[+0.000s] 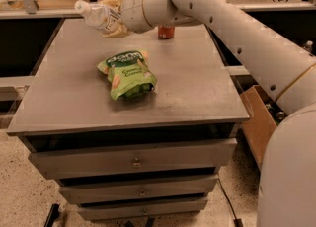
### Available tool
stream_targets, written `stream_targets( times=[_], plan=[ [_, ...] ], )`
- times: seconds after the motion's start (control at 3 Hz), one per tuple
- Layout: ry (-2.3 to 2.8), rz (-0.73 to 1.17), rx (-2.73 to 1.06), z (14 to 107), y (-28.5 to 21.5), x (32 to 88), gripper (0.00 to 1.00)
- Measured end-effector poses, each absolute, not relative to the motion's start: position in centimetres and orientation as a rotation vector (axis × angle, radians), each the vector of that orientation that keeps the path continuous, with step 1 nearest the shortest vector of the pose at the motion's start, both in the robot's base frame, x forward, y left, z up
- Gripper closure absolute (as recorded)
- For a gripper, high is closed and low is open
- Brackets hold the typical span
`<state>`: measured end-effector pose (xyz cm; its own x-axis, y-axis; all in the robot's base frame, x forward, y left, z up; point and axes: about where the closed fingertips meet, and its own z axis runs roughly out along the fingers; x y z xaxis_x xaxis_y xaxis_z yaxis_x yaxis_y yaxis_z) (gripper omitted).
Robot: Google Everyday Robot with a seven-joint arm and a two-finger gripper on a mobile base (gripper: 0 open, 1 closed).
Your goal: Knock blue plastic bottle over
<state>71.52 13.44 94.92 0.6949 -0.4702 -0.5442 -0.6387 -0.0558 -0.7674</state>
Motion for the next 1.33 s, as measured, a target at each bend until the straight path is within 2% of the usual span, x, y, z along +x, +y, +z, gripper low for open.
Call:
stream_targets(
  times=[1.0,1.33],
  plan=[
    [0.851,-0.286,-1.889,91.2,17.1,70.6,1.0],
    [0.866,-0.371,-1.9,89.3,17.9,71.1,1.0]
  ],
)
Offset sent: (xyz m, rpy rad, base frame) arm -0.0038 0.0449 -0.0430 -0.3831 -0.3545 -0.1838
